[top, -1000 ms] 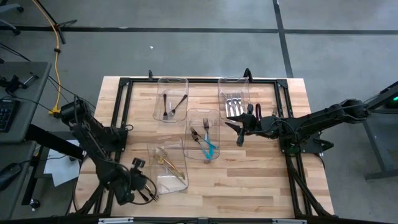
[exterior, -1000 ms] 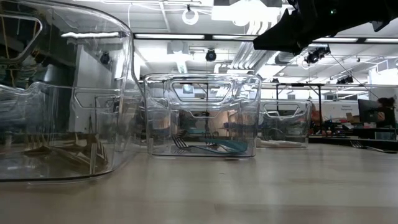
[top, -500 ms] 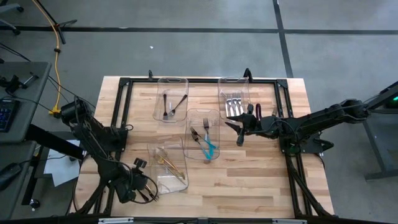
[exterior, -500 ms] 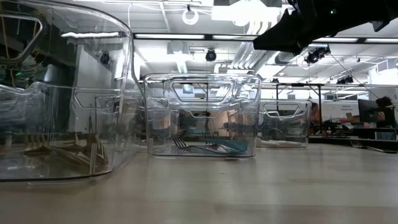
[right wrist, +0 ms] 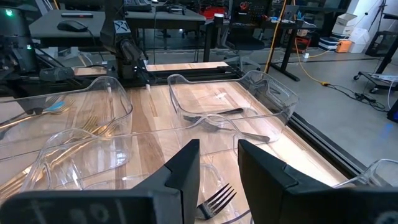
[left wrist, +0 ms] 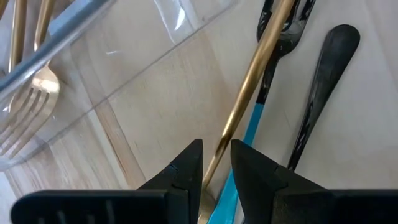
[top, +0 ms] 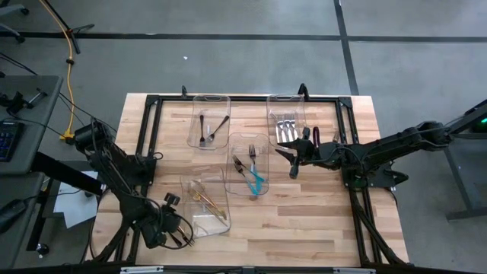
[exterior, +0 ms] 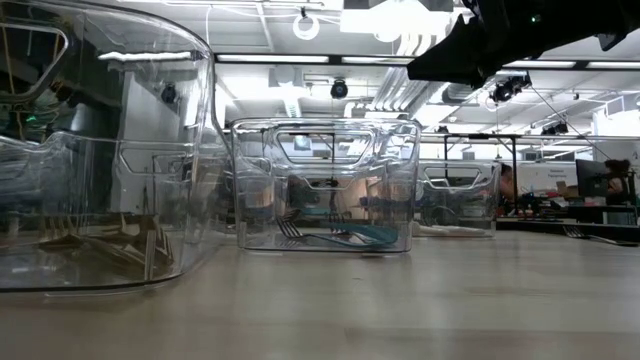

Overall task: Sort silverware by color (type)
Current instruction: Put the gold fork into the bottom left transparent bin, then put the blue fork into the center transparent bin

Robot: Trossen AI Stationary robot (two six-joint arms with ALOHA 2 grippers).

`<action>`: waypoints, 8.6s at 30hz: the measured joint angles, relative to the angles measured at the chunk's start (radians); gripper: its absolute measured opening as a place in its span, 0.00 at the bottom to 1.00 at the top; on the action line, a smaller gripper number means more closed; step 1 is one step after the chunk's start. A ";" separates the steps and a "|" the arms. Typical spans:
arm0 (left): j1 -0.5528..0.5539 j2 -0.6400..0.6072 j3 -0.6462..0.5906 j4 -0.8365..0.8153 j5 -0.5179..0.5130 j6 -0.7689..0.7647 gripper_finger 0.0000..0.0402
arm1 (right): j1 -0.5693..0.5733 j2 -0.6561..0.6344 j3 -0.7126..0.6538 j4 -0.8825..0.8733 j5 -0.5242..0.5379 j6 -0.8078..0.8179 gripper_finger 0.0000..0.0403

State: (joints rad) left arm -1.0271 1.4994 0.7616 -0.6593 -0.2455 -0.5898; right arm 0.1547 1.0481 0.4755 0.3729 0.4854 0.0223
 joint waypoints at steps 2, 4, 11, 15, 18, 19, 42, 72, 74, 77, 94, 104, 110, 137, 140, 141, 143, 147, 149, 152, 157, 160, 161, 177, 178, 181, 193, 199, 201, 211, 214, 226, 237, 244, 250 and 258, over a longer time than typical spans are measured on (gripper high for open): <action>0.000 0.000 0.000 0.000 0.000 0.000 0.19 | 0.000 0.000 0.000 0.000 0.000 0.000 0.26; 0.000 0.000 0.000 0.000 0.004 -0.005 0.19 | 0.000 0.000 0.000 0.000 0.000 0.000 0.26; 0.023 0.000 0.000 0.015 0.034 -0.033 0.19 | 0.000 0.000 0.000 0.000 -0.006 0.000 0.26; 0.040 0.000 0.000 0.030 0.032 -0.020 0.19 | 0.000 0.000 0.000 0.000 -0.006 0.000 0.26; 0.049 0.000 0.000 0.030 0.033 -0.019 0.19 | 0.000 0.000 0.000 -0.001 -0.006 0.000 0.26; 0.052 0.000 0.000 0.030 0.034 -0.019 0.19 | 0.000 0.000 0.000 -0.001 -0.005 0.000 0.26; 0.052 0.062 0.001 0.031 0.056 0.000 0.19 | 0.000 0.000 0.000 -0.011 -0.003 0.000 0.26; 0.053 -0.017 0.073 -0.111 0.123 -0.009 0.02 | 0.000 0.000 0.000 -0.011 0.001 0.000 0.26; 0.053 -0.053 0.105 -0.169 0.081 -0.011 0.02 | 0.000 0.000 0.000 -0.011 0.001 0.000 0.26; 0.061 -0.115 0.160 -0.221 -0.011 -0.009 0.02 | 0.000 0.000 0.000 -0.011 0.000 0.000 0.26; 0.286 -0.418 0.196 0.147 -0.674 0.350 0.02 | 0.000 0.000 0.000 -0.010 -0.005 0.000 0.26; 0.478 -0.504 -0.342 1.266 -0.367 0.642 0.02 | 0.000 0.000 0.000 -0.010 -0.004 -0.001 0.26; 0.492 -0.505 -0.408 1.398 -0.369 0.654 0.02 | 0.000 0.000 0.000 -0.010 -0.004 -0.003 0.26; 0.525 -0.223 0.067 0.102 -0.099 0.764 0.02 | 0.000 0.000 0.000 -0.005 0.000 -0.003 0.26; 0.538 -0.147 0.084 0.089 -0.099 0.792 0.02 | 0.000 0.000 0.000 -0.004 0.000 0.000 0.26; 0.543 -0.125 0.086 0.090 -0.098 0.805 0.02 | 0.000 0.000 0.000 -0.007 0.000 0.000 0.26; 0.552 -0.087 0.092 0.081 -0.087 0.829 0.02 | 0.000 0.000 0.000 -0.008 0.000 0.000 0.26; 0.564 -0.034 0.098 0.076 -0.069 0.847 0.02 | 0.000 0.000 0.000 -0.010 0.000 -0.001 0.26; 0.570 -0.014 0.098 0.075 -0.069 0.841 0.02 | 0.000 0.000 0.000 -0.011 -0.001 -0.002 0.26; 0.570 -0.004 0.098 0.074 -0.070 0.828 0.05 | 0.000 0.000 0.000 -0.011 -0.005 -0.001 0.26; 0.570 -0.006 0.098 0.075 -0.080 0.790 0.12 | 0.000 0.000 0.000 -0.010 -0.005 -0.001 0.26; 0.570 -0.008 0.098 0.076 -0.089 0.738 0.18 | 0.000 0.000 0.000 -0.011 -0.005 -0.001 0.26; 0.570 -0.008 0.099 0.070 -0.089 0.721 0.20 | 0.000 0.000 0.000 -0.011 -0.004 -0.001 0.26; 0.420 -0.016 0.511 -0.265 -0.103 0.439 0.45 | 0.000 0.000 0.000 -0.016 -0.003 0.003 0.26; 0.394 -0.016 0.514 -0.266 -0.098 0.409 0.45 | 0.000 0.000 0.000 -0.018 -0.003 0.003 0.26; 0.314 -0.009 0.514 -0.276 -0.055 0.272 0.45 | 0.000 0.000 0.000 -0.022 -0.003 0.010 0.26; 0.076 0.262 0.514 -0.275 -0.019 -0.018 0.45 | 0.000 0.000 0.000 -0.026 0.002 0.023 0.26; 0.082 0.375 0.513 -0.264 0.092 -0.059 0.45 | 0.000 0.000 0.000 -0.026 0.001 0.023 0.26; 0.089 0.371 0.513 -0.263 0.090 -0.073 0.45 | 0.000 0.000 0.000 -0.026 0.001 0.023 0.26; 0.098 0.332 0.394 -0.135 0.135 -0.133 0.45 | 0.000 0.000 0.000 -0.025 0.000 0.023 0.26; 0.099 0.332 0.366 -0.114 0.141 -0.125 0.45 | 0.000 0.000 0.000 -0.025 0.000 0.010 0.26; 0.124 0.326 0.299 -0.071 0.163 -0.144 0.45 | 0.000 0.000 0.000 -0.022 -0.005 0.003 0.26; 0.148 0.328 0.298 -0.071 0.195 -0.157 0.45 | 0.000 0.000 0.000 -0.022 -0.004 0.003 0.26; 0.160 0.330 0.297 -0.071 0.211 -0.141 0.45 | 0.000 0.000 0.000 -0.025 -0.003 0.004 0.26; 0.163 0.331 0.296 -0.072 0.213 -0.142 0.45 | 0.000 0.000 0.000 -0.025 -0.003 0.004 0.26; 0.163 0.331 0.296 -0.072 0.214 -0.142 0.45 | 0.000 0.000 0.000 -0.025 -0.002 0.004 0.26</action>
State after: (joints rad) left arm -0.8642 1.8305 1.0580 -0.7311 -0.0319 -0.7319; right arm 0.1547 1.0481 0.4755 0.3477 0.4831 0.0261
